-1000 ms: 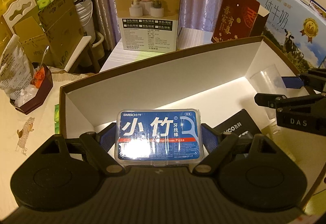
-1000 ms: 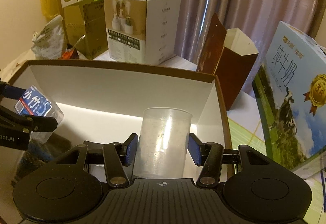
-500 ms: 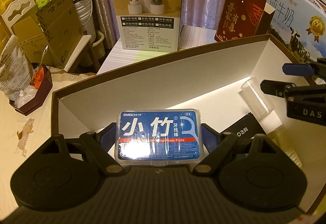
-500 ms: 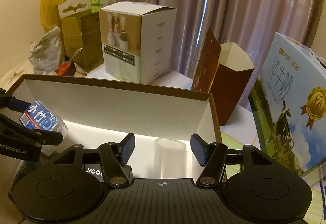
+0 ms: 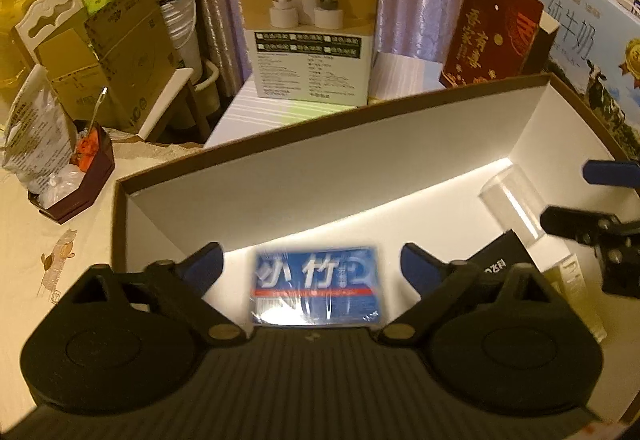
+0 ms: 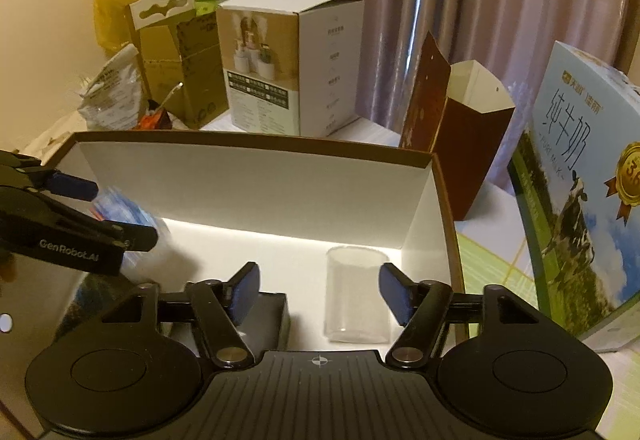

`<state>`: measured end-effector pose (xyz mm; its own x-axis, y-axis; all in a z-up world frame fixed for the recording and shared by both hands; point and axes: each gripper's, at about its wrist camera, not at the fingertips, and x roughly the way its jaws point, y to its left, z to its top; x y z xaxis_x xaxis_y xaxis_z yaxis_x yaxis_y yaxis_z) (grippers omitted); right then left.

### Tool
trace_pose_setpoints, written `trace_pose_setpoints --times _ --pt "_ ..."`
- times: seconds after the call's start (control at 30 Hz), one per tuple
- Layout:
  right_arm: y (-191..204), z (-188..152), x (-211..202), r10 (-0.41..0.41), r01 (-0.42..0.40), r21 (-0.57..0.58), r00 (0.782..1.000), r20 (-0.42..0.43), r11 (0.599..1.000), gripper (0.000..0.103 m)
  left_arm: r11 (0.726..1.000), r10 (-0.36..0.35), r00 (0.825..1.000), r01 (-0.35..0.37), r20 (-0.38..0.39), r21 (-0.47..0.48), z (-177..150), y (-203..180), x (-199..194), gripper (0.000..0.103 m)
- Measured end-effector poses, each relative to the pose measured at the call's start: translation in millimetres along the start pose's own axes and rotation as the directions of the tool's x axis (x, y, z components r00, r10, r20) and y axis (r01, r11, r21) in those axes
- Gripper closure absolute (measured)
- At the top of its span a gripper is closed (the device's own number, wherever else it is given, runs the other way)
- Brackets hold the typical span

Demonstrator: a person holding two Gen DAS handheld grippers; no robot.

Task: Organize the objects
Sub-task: 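Open the right tool to set the cup down while the left tool releases the floss box onto the pouch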

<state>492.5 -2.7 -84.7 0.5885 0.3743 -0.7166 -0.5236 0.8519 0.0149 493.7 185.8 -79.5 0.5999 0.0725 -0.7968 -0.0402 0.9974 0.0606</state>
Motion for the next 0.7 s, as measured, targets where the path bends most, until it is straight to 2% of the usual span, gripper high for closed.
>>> trace_pose_setpoints --times 0.33,0.7 --pt "6 -4 -25 0.055 -0.056 0.051 0.998 0.006 0.997 0.014 1.000 -0.019 1.000 0.019 0.004 0.003 -6 3 -26 0.007" --pt "4 -18 -60 0.062 -0.064 0.148 0.998 0.019 0.987 0.010 0.998 -0.049 0.999 0.049 -0.001 -0.034 -23 3 -68 0.007"
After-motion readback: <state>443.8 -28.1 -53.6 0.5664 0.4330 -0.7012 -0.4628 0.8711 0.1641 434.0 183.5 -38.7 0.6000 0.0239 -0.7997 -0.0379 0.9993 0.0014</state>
